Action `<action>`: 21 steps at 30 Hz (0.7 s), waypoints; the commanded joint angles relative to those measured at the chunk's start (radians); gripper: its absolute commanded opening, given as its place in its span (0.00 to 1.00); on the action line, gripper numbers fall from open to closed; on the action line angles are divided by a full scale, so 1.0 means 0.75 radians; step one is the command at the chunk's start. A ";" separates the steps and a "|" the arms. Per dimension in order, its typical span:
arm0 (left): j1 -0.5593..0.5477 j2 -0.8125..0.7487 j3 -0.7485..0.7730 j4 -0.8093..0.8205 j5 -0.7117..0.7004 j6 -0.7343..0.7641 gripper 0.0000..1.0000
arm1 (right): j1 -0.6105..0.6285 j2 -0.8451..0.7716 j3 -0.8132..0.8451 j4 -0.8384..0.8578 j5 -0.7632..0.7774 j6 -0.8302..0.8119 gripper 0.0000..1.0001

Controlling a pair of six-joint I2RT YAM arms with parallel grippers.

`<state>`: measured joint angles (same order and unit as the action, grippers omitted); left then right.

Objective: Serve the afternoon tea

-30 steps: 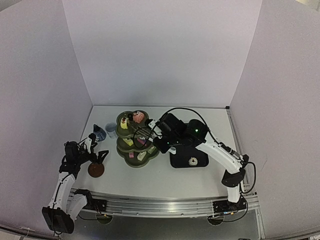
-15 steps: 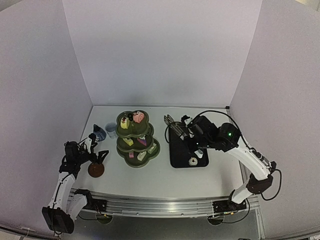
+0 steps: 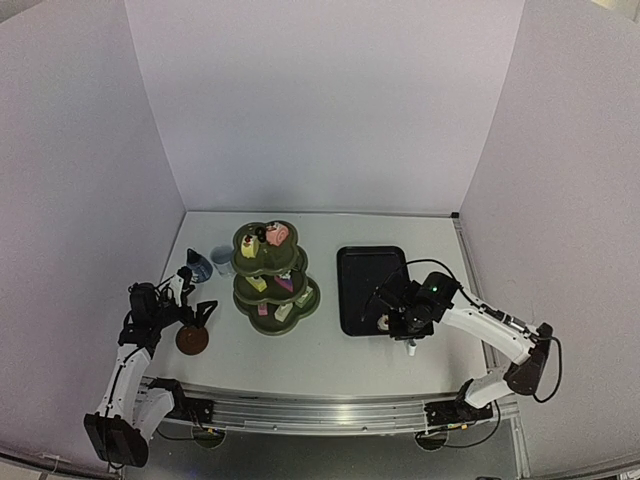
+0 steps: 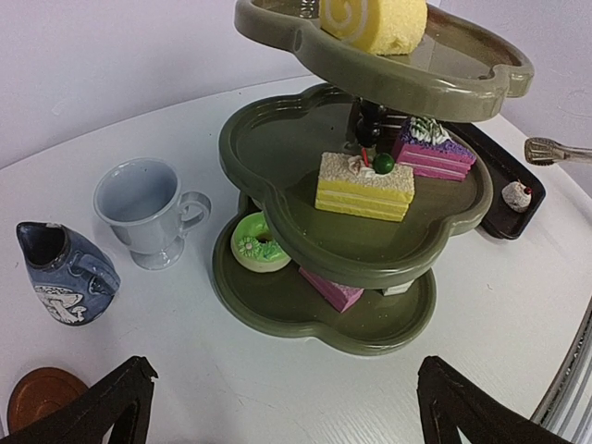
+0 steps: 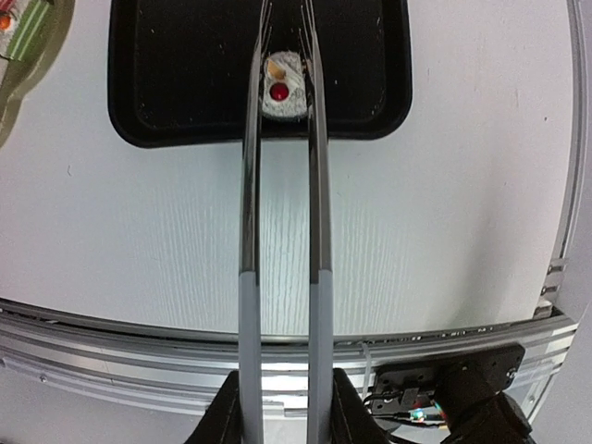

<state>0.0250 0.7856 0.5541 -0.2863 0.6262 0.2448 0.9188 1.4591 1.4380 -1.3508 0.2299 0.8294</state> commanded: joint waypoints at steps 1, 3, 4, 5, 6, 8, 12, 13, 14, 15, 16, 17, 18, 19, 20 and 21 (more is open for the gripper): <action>-0.005 -0.018 -0.020 0.062 0.014 0.008 1.00 | -0.003 -0.075 -0.035 -0.127 -0.142 0.098 0.25; -0.005 -0.019 -0.023 0.061 0.014 0.006 0.99 | -0.002 -0.073 -0.043 -0.122 -0.171 0.086 0.25; -0.005 -0.019 -0.024 0.061 0.014 0.004 1.00 | -0.002 -0.070 -0.045 -0.123 -0.181 0.076 0.25; -0.005 -0.019 -0.025 0.061 0.014 0.003 1.00 | -0.002 -0.067 -0.047 -0.124 -0.190 0.066 0.25; -0.005 -0.020 -0.025 0.062 0.014 0.002 1.00 | -0.003 -0.063 -0.049 -0.124 -0.198 0.055 0.26; -0.005 -0.024 -0.025 0.060 0.012 0.002 1.00 | -0.004 -0.054 -0.054 -0.130 -0.210 0.037 0.26; -0.005 -0.025 -0.027 0.057 0.010 0.007 1.00 | -0.004 -0.028 -0.053 -0.152 -0.179 0.024 0.27; -0.005 -0.022 -0.026 0.057 0.011 0.007 1.00 | -0.004 -0.017 -0.050 -0.159 -0.169 0.021 0.27; -0.005 -0.019 -0.024 0.058 0.012 0.007 1.00 | -0.005 -0.004 -0.045 -0.164 -0.163 0.016 0.27; -0.005 -0.017 -0.022 0.059 0.013 0.007 0.99 | -0.005 0.010 -0.039 -0.167 -0.157 0.012 0.27; -0.005 -0.015 -0.019 0.058 0.013 0.007 1.00 | -0.004 0.021 -0.034 -0.174 -0.151 0.005 0.27; -0.005 -0.012 -0.017 0.057 0.012 0.007 0.99 | -0.005 0.031 -0.027 -0.184 -0.143 0.001 0.27; -0.005 -0.011 -0.015 0.056 0.011 0.009 1.00 | -0.006 0.040 -0.022 -0.194 -0.135 -0.002 0.28; -0.005 -0.010 -0.015 0.056 0.010 0.011 1.00 | -0.007 0.048 -0.018 -0.204 -0.127 -0.005 0.28; -0.005 -0.011 -0.015 0.057 0.010 0.012 1.00 | -0.007 0.055 -0.014 -0.215 -0.119 -0.010 0.28; -0.005 -0.012 -0.017 0.057 0.010 0.014 1.00 | -0.009 0.062 -0.014 -0.217 -0.118 -0.015 0.28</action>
<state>0.0250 0.7792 0.5396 -0.2790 0.6262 0.2447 0.9188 1.4832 1.4021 -1.3497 0.1045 0.8388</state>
